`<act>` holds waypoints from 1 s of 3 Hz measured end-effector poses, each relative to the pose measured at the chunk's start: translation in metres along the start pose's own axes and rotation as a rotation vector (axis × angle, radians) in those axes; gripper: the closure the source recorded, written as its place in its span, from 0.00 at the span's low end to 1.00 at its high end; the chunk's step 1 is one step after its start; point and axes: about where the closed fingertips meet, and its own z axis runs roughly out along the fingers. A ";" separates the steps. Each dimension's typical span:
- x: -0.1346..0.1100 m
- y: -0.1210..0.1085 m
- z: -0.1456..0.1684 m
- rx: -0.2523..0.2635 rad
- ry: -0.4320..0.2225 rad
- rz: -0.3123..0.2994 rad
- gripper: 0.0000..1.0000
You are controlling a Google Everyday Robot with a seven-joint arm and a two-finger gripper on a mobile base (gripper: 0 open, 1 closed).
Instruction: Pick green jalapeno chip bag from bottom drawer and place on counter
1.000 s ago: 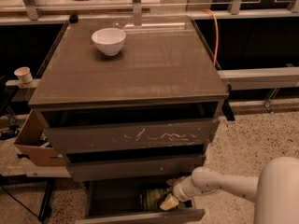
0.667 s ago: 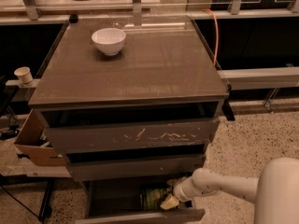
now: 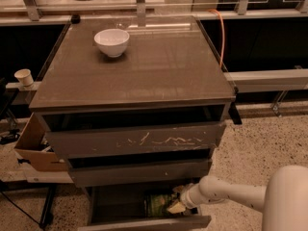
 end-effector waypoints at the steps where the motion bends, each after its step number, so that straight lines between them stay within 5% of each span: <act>1: 0.017 -0.007 0.013 0.013 -0.004 0.009 0.39; 3: 0.038 -0.019 0.038 0.034 -0.027 0.019 0.42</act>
Offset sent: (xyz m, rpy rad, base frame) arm 0.0128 -0.0222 -0.0511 0.0086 -0.0281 -0.0399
